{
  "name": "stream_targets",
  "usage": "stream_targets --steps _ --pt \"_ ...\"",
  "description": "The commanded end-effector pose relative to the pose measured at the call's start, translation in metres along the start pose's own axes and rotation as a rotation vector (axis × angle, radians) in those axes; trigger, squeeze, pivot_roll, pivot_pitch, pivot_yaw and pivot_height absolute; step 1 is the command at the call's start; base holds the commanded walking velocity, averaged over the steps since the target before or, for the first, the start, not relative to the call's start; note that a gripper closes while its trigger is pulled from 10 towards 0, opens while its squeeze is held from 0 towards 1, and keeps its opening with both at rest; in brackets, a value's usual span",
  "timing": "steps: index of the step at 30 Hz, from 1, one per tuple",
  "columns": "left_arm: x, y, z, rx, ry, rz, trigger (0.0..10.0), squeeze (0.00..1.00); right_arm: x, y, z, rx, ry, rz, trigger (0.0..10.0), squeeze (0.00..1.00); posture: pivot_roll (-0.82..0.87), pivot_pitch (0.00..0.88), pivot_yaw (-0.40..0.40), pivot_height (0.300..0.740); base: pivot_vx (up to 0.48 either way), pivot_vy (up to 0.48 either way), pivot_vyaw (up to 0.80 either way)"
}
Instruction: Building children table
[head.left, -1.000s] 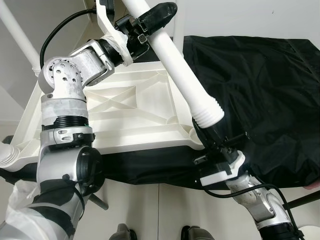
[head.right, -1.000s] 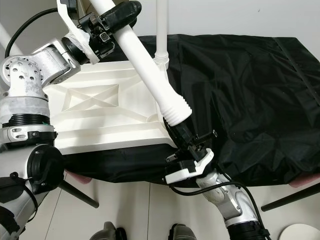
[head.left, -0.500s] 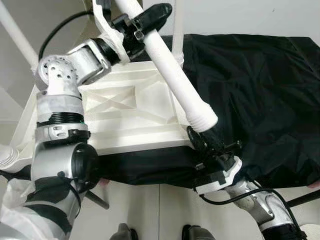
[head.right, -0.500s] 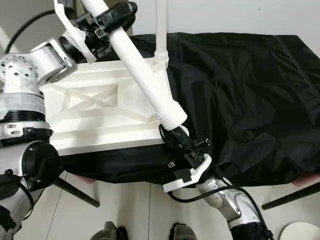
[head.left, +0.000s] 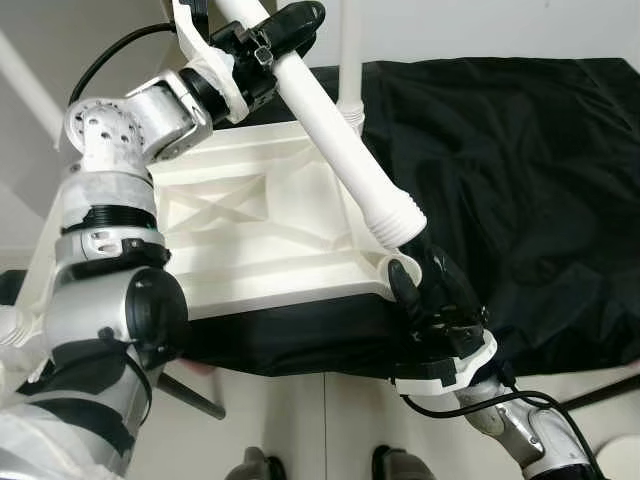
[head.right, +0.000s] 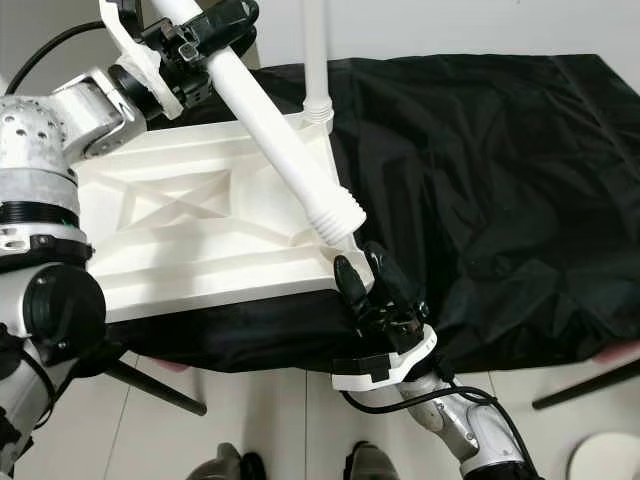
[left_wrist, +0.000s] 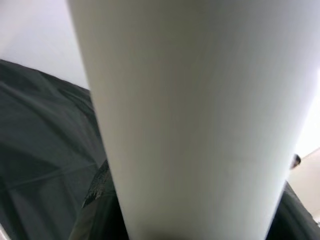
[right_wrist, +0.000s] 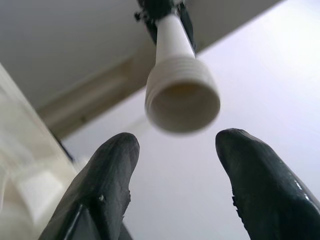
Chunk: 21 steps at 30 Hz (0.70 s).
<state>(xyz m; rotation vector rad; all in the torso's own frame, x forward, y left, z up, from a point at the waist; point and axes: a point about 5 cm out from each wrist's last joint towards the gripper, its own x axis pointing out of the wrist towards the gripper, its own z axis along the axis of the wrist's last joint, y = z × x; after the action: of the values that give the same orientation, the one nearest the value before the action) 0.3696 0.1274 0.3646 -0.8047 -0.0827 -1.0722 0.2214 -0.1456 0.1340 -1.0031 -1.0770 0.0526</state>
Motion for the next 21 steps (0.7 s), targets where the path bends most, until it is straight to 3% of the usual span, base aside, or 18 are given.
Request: stream_targets --steps 1,5,8,10,11,16,17,18,21 --pt "0.0 -0.002 0.007 0.018 -0.016 -0.002 10.0 0.0 -0.005 0.003 0.002 0.006 0.019 0.007 10.0 0.0 -0.09 0.147 0.169 0.74 0.0 0.0 -0.58" --pt "-0.001 -0.002 0.008 0.026 -0.01 0.012 10.0 0.0 -0.013 0.004 -0.001 0.007 0.08 0.003 10.0 0.0 -0.08 0.153 0.174 0.74 0.0 0.0 -0.55" --pt "-0.002 0.0 0.01 0.068 -0.015 0.039 10.0 0.0 -0.009 -0.002 -0.007 0.178 0.24 -0.017 10.0 0.0 -0.09 0.157 0.169 0.74 0.0 0.0 0.0" --pt "-0.002 0.0 0.011 0.075 -0.017 0.043 10.0 0.0 -0.008 -0.003 -0.008 0.211 0.262 -0.02 10.0 0.0 -0.09 0.157 0.169 0.74 0.0 0.0 0.0" --pt "-0.002 0.001 0.01 0.071 -0.015 0.047 10.0 0.0 0.002 -0.008 -0.011 0.205 0.281 -0.082 10.0 0.0 -0.09 0.156 0.166 0.74 0.0 0.0 0.0" --pt "-0.002 0.003 0.011 0.105 -0.034 0.076 10.0 0.0 0.021 -0.018 -0.017 0.206 0.297 -0.172 10.0 0.0 -0.1 0.152 0.153 0.74 0.0 0.0 0.0" --pt "-0.002 0.003 0.012 0.142 -0.054 0.091 10.0 0.0 0.033 -0.024 -0.017 0.226 0.288 -0.205 10.0 0.0 -0.1 0.148 0.143 0.74 0.0 0.0 0.0" --pt "-0.002 0.003 0.012 0.142 -0.054 0.091 10.0 0.0 0.033 -0.024 -0.017 0.226 0.288 -0.205 10.0 0.0 -0.1 0.148 0.143 0.74 0.0 0.0 0.0" --pt "-0.004 0.003 0.01 0.251 -0.049 0.119 10.0 0.0 0.042 -0.031 -0.018 0.272 0.286 -0.229 10.0 0.0 -0.1 0.142 0.131 0.74 0.0 0.0 0.0"
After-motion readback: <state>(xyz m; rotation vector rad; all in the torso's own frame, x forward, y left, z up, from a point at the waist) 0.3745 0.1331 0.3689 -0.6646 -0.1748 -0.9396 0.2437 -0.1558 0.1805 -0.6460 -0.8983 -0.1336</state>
